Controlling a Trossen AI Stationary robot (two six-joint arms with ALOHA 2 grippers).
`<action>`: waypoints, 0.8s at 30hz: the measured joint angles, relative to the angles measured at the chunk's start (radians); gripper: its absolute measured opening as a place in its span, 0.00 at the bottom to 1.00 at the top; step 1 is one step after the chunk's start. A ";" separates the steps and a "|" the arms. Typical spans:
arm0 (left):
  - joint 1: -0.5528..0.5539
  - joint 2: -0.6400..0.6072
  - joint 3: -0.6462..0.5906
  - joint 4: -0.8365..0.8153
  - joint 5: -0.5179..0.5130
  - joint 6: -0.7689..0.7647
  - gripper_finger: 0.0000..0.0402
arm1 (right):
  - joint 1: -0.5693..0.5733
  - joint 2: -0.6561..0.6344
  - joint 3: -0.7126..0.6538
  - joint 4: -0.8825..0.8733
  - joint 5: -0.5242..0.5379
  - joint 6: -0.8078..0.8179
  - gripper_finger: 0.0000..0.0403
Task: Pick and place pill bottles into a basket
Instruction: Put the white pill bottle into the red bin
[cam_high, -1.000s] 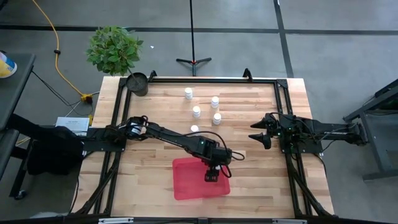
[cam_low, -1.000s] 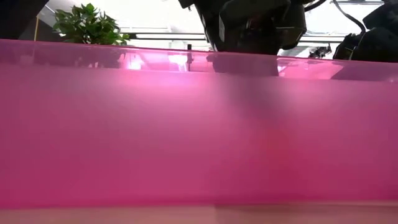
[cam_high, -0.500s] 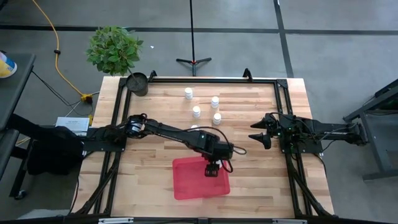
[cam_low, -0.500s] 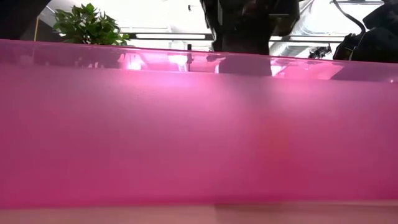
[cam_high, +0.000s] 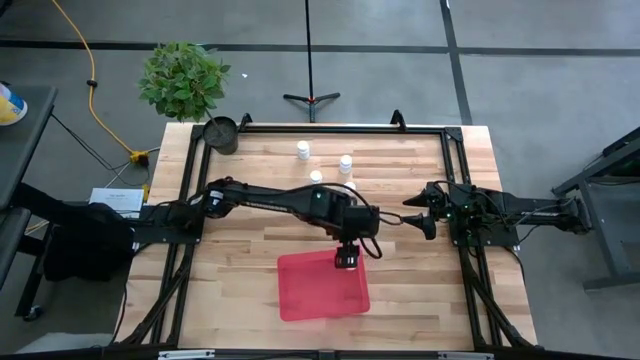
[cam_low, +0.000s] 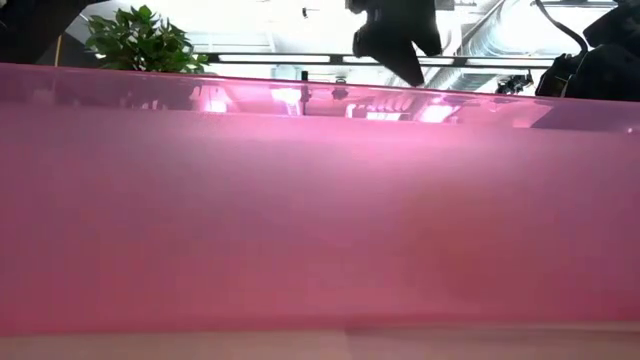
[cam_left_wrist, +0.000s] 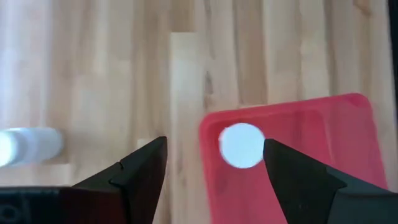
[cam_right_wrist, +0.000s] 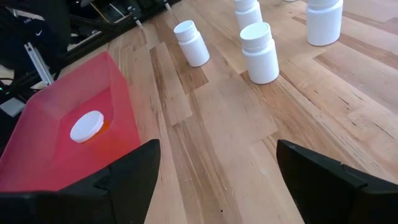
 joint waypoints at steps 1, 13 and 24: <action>0.004 -0.008 -0.005 0.004 -0.005 0.000 0.74 | 0.000 0.000 0.000 0.000 0.000 0.000 0.77; 0.049 -0.081 -0.002 -0.258 -0.206 -0.052 0.90 | 0.000 0.014 0.000 -0.001 -0.006 0.003 0.77; 0.121 -0.101 -0.002 -0.371 -0.136 -0.060 0.93 | 0.000 0.014 0.000 0.000 -0.011 0.006 0.77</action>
